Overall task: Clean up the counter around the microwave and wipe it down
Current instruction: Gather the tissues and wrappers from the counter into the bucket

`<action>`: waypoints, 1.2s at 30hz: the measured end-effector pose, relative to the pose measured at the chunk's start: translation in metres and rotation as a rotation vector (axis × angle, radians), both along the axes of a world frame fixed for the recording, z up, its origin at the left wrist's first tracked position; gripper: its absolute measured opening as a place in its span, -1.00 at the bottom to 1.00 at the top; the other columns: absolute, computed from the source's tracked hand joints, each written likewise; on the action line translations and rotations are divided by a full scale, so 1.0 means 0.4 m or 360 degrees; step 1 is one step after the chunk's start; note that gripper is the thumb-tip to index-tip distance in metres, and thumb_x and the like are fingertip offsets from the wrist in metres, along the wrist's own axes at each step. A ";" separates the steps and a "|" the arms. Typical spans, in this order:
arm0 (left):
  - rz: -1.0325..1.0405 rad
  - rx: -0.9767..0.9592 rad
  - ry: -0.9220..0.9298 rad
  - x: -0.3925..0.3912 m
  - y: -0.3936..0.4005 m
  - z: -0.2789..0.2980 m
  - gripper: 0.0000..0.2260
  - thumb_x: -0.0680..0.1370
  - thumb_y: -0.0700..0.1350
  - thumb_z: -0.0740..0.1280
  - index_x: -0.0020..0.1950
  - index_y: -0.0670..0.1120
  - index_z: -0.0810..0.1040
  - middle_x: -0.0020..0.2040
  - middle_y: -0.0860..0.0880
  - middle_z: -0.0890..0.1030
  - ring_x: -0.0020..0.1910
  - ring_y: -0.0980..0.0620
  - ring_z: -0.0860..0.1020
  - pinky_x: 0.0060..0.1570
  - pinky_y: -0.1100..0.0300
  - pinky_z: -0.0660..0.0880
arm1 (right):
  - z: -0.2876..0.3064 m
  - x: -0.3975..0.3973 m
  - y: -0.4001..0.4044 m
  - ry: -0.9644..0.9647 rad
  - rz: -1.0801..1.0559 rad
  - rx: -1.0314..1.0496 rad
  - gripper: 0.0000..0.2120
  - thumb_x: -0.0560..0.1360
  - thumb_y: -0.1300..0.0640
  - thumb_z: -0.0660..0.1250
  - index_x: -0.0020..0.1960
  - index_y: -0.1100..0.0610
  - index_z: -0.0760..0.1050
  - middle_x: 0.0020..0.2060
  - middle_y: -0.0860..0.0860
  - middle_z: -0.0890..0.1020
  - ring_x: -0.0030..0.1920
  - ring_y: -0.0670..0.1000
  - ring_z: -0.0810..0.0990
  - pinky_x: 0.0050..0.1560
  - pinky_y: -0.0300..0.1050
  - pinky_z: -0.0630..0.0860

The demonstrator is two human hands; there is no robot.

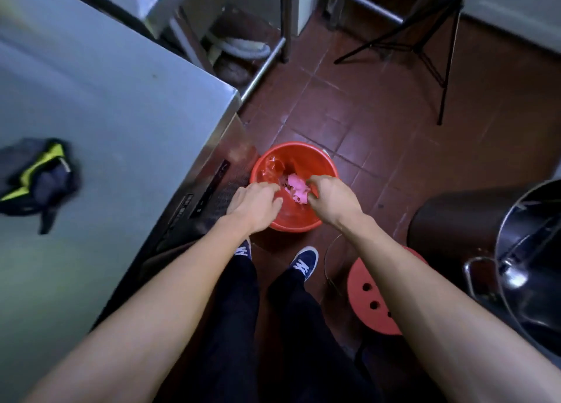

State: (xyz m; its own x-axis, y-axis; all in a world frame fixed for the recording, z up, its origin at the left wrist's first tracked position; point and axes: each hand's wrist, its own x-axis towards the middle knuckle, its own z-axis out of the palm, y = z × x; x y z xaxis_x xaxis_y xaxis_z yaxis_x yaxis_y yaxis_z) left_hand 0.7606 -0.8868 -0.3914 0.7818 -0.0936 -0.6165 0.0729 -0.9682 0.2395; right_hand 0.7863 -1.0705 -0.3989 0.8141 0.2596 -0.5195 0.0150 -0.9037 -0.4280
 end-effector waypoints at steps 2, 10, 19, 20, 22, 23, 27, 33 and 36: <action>0.0033 -0.0004 -0.0040 -0.014 0.010 0.069 -0.62 0.64 0.09 0.18 0.42 0.03 0.48 0.39 -0.02 0.53 0.35 -0.11 0.48 0.33 -0.05 0.38 | 0.074 0.002 0.007 -0.0069 0.0072 -0.0013 -0.75 0.52 0.11 0.26 0.17 0.11 0.56 0.09 0.17 0.62 0.11 0.25 0.58 0.00 0.05 0.51; 0.0229 -0.0002 -0.0311 -0.076 0.108 0.321 -0.75 0.63 0.06 0.20 0.19 0.07 0.60 0.21 -0.01 0.62 0.22 -0.14 0.55 0.17 0.00 0.45 | 0.324 -0.027 0.080 -0.0309 0.0173 0.0034 -0.76 0.49 0.09 0.33 0.12 0.12 0.59 0.09 0.12 0.65 0.12 0.22 0.59 0.04 0.10 0.56; 0.0527 -0.0026 -0.0467 -0.254 0.303 0.476 -0.70 0.63 0.06 0.19 0.33 0.09 0.53 0.32 -0.07 0.58 0.25 -0.20 0.54 0.19 0.00 0.46 | 0.495 -0.135 0.304 -0.0511 0.0499 0.0079 -0.70 0.44 0.18 0.25 0.14 0.09 0.58 0.08 0.08 0.64 0.11 0.20 0.59 0.00 0.09 0.58; 0.0559 -0.0027 -0.0479 -0.287 0.333 0.486 -0.68 0.64 0.06 0.19 0.36 0.09 0.51 0.36 -0.05 0.55 0.28 -0.19 0.53 0.21 0.00 0.45 | 0.507 -0.155 0.339 -0.0529 0.0532 0.0086 -0.70 0.45 0.18 0.24 0.14 0.10 0.58 0.08 0.08 0.64 0.10 0.20 0.60 0.00 0.11 0.58; 0.0613 -0.0033 -0.0512 -0.358 0.397 0.506 -0.65 0.64 0.05 0.18 0.42 0.09 0.48 0.42 -0.02 0.51 0.32 -0.17 0.51 0.26 -0.01 0.42 | 0.531 -0.203 0.411 -0.0580 0.0599 0.0100 -0.69 0.46 0.18 0.23 0.17 0.11 0.58 0.10 0.09 0.64 0.12 0.20 0.60 0.03 0.12 0.58; 0.0636 -0.0033 -0.0533 -0.396 0.430 0.517 -0.64 0.64 0.04 0.18 0.43 0.08 0.47 0.42 -0.02 0.50 0.33 -0.16 0.50 0.27 -0.01 0.41 | 0.540 -0.230 0.448 -0.0596 0.0629 0.0102 -0.68 0.48 0.17 0.22 0.19 0.11 0.57 0.14 0.09 0.64 0.15 0.19 0.59 0.07 0.11 0.58; 0.0757 -0.0014 -0.0609 -0.563 0.568 0.552 -0.66 0.64 0.02 0.19 0.41 0.05 0.49 0.41 -0.04 0.51 0.34 -0.14 0.49 0.25 0.03 0.42 | 0.573 -0.355 0.599 -0.0576 0.0769 0.0132 -0.66 0.55 0.12 0.26 0.32 0.07 0.53 0.27 0.04 0.58 0.20 0.13 0.58 0.15 0.09 0.54; 0.0967 0.0066 -0.0673 -0.821 0.763 0.585 -0.69 0.63 0.00 0.18 0.35 0.07 0.52 0.33 -0.06 0.57 0.26 -0.17 0.54 0.18 0.01 0.47 | 0.598 -0.558 0.821 -0.0569 0.0932 0.0260 -0.67 0.58 0.09 0.27 0.33 0.06 0.51 0.29 0.04 0.56 0.24 0.15 0.54 0.14 0.03 0.52; 0.1076 0.0115 -0.0733 -0.963 0.855 0.600 -0.71 0.63 -0.02 0.19 0.31 0.05 0.55 0.31 -0.04 0.59 0.25 -0.15 0.55 0.17 0.03 0.48 | 0.612 -0.672 0.928 -0.0556 0.1011 0.0352 -0.68 0.59 0.10 0.27 0.33 0.09 0.52 0.27 0.05 0.57 0.21 0.12 0.55 0.05 -0.03 0.49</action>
